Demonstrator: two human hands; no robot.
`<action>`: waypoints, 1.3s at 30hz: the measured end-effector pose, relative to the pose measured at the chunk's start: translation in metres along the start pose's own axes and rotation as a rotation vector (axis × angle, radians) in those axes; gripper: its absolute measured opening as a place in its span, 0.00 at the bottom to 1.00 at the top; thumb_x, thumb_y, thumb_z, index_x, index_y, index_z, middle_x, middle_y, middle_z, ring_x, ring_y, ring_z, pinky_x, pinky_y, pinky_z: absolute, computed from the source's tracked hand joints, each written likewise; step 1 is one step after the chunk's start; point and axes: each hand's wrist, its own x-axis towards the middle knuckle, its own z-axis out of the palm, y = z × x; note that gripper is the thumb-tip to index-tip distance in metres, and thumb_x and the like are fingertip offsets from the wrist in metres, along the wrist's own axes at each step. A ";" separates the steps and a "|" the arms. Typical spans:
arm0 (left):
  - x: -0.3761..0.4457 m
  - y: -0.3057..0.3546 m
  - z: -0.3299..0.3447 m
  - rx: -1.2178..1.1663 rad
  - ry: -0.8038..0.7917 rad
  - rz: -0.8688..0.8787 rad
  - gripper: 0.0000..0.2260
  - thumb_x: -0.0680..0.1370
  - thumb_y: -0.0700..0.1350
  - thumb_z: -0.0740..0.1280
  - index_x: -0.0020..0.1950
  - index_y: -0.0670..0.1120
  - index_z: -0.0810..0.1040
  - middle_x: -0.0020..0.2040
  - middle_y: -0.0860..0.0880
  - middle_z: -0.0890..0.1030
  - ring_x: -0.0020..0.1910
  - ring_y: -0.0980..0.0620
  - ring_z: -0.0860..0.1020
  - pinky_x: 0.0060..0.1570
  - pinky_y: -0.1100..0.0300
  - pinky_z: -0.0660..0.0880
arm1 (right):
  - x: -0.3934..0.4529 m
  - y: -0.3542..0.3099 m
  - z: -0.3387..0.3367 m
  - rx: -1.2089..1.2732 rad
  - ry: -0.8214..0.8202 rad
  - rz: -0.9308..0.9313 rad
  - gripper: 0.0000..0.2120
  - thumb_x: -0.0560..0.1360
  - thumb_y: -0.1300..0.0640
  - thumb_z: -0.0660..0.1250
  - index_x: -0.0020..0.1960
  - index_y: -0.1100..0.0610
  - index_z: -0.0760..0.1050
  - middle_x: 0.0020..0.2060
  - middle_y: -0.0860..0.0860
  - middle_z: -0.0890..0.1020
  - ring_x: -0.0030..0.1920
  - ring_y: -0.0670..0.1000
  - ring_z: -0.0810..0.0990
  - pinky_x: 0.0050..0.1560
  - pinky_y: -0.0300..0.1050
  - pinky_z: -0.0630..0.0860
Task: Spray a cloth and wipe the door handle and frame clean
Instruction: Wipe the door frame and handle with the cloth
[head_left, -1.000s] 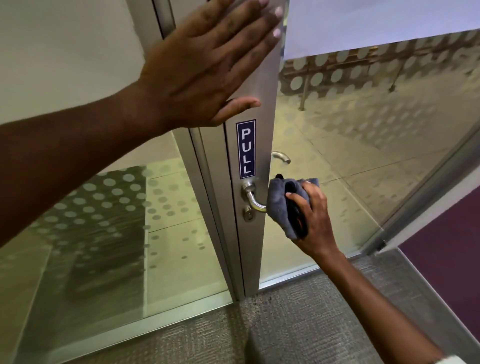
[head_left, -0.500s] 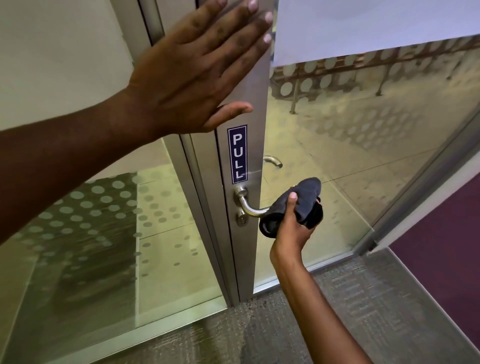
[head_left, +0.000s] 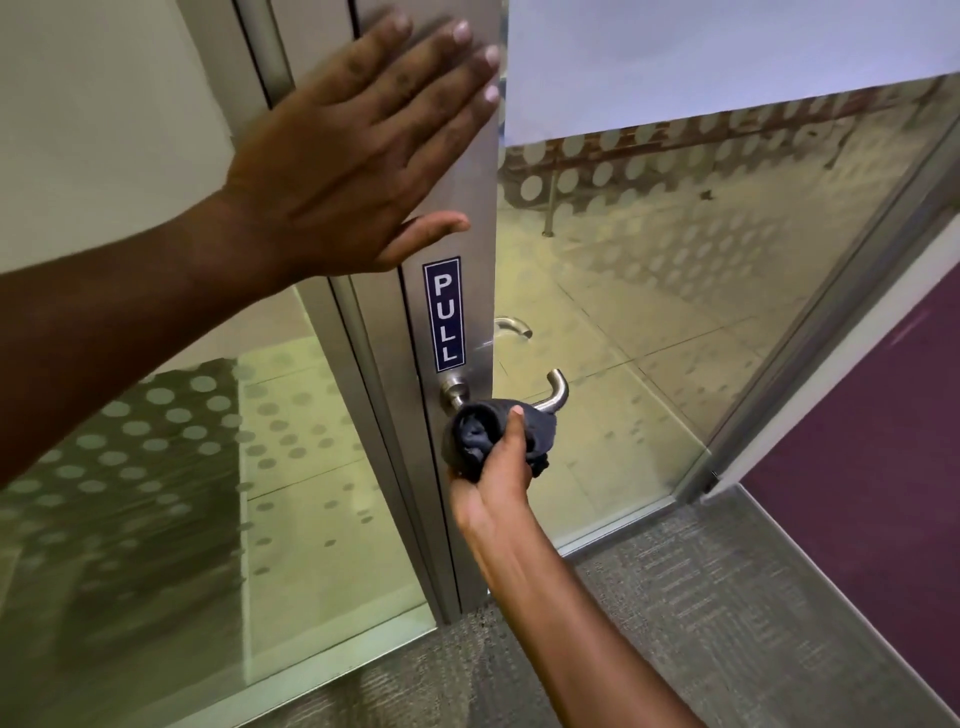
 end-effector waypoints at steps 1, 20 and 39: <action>0.000 0.000 0.000 -0.004 0.001 -0.001 0.35 0.84 0.63 0.40 0.82 0.39 0.44 0.82 0.36 0.49 0.81 0.38 0.47 0.80 0.43 0.45 | -0.003 0.005 0.001 0.006 -0.012 0.031 0.16 0.77 0.44 0.67 0.53 0.56 0.71 0.53 0.56 0.80 0.62 0.58 0.78 0.66 0.55 0.73; -0.001 0.002 -0.005 -0.008 0.012 0.002 0.35 0.84 0.62 0.39 0.81 0.39 0.46 0.81 0.35 0.51 0.81 0.37 0.50 0.80 0.41 0.49 | -0.036 -0.027 -0.016 0.466 -0.303 0.353 0.21 0.80 0.58 0.59 0.72 0.59 0.68 0.70 0.67 0.69 0.72 0.69 0.65 0.73 0.63 0.62; 0.000 0.002 0.001 0.084 0.085 0.023 0.35 0.83 0.62 0.36 0.81 0.38 0.47 0.81 0.35 0.54 0.81 0.38 0.53 0.79 0.42 0.51 | 0.012 -0.022 -0.022 -1.857 -0.280 -1.448 0.36 0.62 0.51 0.81 0.66 0.48 0.70 0.68 0.52 0.70 0.66 0.55 0.68 0.66 0.55 0.72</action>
